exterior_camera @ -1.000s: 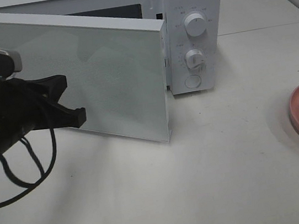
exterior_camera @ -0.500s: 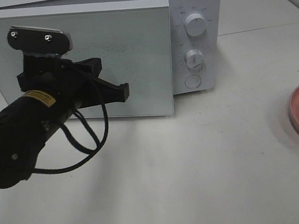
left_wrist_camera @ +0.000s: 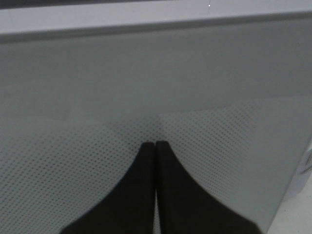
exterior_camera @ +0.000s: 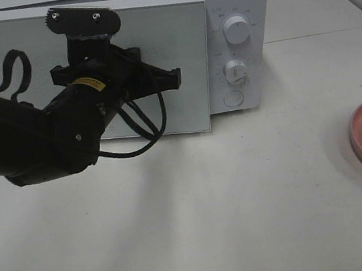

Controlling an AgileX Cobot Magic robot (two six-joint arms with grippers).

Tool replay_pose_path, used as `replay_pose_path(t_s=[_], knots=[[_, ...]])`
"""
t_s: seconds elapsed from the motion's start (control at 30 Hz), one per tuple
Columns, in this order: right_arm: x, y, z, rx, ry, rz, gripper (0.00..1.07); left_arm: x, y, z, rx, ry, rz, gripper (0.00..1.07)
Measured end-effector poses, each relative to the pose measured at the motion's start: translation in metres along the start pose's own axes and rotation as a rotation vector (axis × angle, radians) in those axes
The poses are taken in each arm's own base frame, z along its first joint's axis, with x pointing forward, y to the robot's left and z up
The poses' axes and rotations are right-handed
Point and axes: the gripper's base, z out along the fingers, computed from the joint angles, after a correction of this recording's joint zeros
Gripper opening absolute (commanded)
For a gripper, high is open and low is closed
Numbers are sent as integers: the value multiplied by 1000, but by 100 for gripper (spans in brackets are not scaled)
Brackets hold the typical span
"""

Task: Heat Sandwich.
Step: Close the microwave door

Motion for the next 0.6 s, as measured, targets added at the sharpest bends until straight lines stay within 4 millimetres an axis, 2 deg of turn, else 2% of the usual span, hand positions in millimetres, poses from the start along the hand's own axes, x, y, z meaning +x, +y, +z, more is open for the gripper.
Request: replay_pose_path(t_s=[0.2,0.6], knots=[[0,0,0,0,0,-1,75,-1,-8,19,-23,14,-23,0],[0,0,0,0,0,-1,75,0,-24,34,6,46,-12,0]])
